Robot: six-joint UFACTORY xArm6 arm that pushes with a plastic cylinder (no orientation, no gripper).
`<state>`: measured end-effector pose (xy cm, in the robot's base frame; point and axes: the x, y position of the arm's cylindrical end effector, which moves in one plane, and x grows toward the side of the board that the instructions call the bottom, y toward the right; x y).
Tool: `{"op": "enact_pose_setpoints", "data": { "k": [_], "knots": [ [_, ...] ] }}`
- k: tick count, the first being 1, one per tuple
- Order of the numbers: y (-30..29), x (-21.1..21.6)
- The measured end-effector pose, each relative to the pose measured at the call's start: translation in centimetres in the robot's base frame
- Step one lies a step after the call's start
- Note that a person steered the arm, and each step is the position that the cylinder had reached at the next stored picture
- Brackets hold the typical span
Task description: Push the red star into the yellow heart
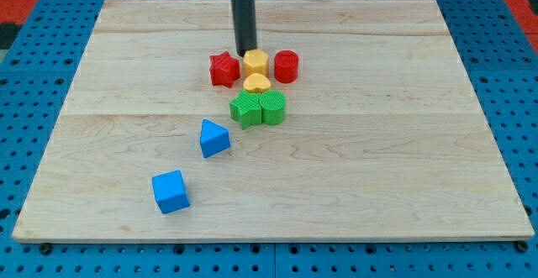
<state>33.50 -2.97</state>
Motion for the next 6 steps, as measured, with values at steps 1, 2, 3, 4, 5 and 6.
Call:
{"op": "enact_pose_setpoints", "data": {
  "k": [1, 2, 3, 4, 5, 6],
  "knots": [
    [0.2, 1.3],
    [-2.4, -1.4],
    [-7.3, -1.8],
    [-5.5, 1.7],
    [-1.6, 2.8],
    [-6.6, 3.2]
  ]
}}
